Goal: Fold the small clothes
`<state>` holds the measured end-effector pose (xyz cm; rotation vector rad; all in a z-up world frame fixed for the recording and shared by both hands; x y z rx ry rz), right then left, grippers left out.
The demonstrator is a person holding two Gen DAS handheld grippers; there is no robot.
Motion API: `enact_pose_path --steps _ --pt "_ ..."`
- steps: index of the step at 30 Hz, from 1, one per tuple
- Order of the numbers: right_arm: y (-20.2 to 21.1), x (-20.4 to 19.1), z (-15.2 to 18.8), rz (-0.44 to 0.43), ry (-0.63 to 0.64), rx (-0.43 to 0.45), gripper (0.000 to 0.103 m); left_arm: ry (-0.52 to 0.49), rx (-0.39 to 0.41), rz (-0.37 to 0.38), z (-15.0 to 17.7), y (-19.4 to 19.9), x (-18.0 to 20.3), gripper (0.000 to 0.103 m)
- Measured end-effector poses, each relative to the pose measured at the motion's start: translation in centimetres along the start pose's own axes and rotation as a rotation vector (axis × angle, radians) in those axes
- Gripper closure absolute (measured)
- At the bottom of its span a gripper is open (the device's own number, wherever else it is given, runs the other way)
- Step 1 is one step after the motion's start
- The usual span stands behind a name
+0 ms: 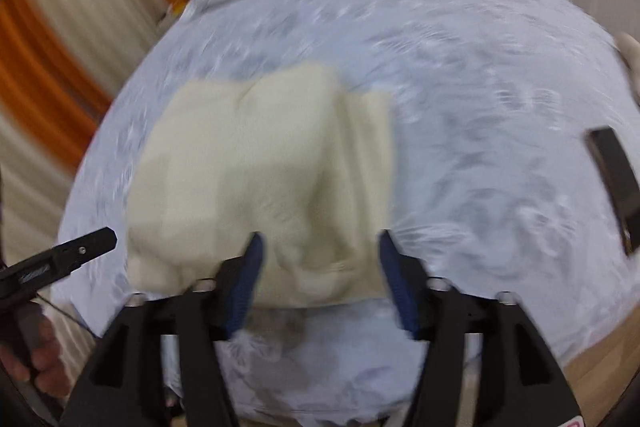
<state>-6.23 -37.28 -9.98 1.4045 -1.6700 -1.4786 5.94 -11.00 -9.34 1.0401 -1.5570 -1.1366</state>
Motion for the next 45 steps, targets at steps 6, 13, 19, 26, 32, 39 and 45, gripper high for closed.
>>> enact_pose_path --steps 6,13,19,26,32,39,45 --pt "-3.0 4.0 -0.4 -0.158 -0.155 -0.15 0.026 0.037 -0.075 0.133 -2.4 -3.1 0.9 0.016" --pt "-8.0 4.3 -1.6 -0.288 -0.21 -0.216 0.013 0.103 -0.15 0.177 -4.6 -7.8 1.0 0.006" --pt "-9.5 4.0 -2.3 -0.355 -0.245 -0.201 0.01 0.114 -0.196 0.198 -5.5 -8.9 1.6 0.008" --pt "-6.1 2.6 -2.2 -0.39 -0.231 -0.164 0.067 -0.017 -0.159 0.108 -4.3 -4.9 3.0 0.049" --pt "-3.1 2.4 1.5 -0.409 -0.242 -0.182 0.068 -0.097 -0.21 0.082 -2.0 -1.7 3.0 0.051" --pt "-1.7 0.9 5.2 -0.364 -0.241 -0.18 0.068 -0.136 -0.229 0.036 1.3 -0.5 2.8 0.051" --pt "5.3 -1.5 4.7 -0.356 -0.129 -0.031 0.068 -0.163 -0.133 0.061 1.1 4.9 3.2 0.052"
Point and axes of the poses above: each gripper's, at about its wrist camera, not at the fingertips, and y roughly against the way its jaws point, x to its right, z to its underside, the point moved 1 cm from there along -y, roughly the way its jaws point, and after that the axes turned 15 degrees about -x, right-handed, at the moved point
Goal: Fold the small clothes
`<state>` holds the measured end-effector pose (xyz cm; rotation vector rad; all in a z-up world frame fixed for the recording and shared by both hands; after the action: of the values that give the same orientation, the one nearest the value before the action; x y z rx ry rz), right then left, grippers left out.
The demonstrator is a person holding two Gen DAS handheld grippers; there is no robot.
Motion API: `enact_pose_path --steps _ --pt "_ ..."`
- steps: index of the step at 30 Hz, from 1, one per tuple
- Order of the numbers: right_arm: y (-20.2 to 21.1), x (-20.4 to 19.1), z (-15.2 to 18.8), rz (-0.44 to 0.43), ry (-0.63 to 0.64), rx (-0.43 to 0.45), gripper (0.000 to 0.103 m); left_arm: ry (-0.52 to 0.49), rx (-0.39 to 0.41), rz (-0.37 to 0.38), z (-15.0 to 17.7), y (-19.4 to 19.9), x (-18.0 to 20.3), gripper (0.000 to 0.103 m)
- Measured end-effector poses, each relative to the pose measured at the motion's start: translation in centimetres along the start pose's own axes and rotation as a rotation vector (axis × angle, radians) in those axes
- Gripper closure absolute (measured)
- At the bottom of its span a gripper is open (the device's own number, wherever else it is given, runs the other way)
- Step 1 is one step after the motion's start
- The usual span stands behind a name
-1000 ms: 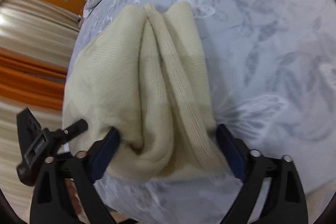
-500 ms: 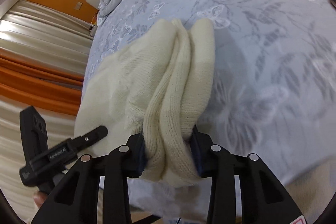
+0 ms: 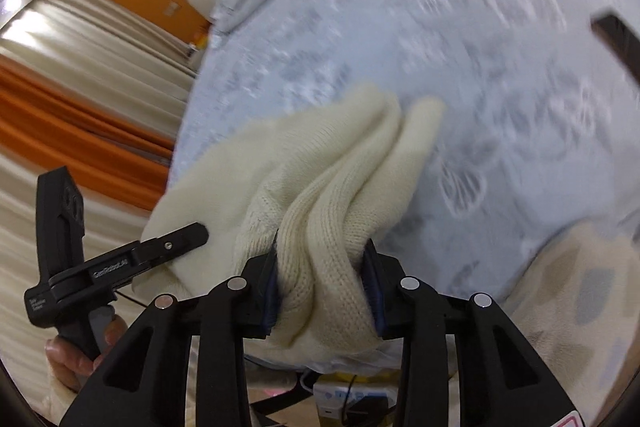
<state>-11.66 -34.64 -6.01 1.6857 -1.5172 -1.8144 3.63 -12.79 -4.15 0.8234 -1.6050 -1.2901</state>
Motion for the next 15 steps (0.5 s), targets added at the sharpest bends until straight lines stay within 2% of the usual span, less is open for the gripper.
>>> enact_pose_path --steps 7,15 --pt "5.5 -5.6 -0.3 0.009 0.149 0.144 0.068 -0.051 0.158 0.008 1.1 7.4 1.3 0.052" --pt "10.1 -12.1 -1.0 -0.014 0.303 0.281 0.069 -0.077 0.364 0.021 2.5 15.6 0.9 0.052"
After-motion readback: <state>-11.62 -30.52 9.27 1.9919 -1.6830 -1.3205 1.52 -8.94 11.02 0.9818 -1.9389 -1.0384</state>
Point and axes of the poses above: each gripper's, at about its wrist camera, not at the fingertips, and y roughly against the way its jaws point, x to its right, z to its underside, the point moved 1 cm from there along -y, roughly the way its jaws point, and after that the axes turned 15 degrees about -x, right-handed, at the moved point
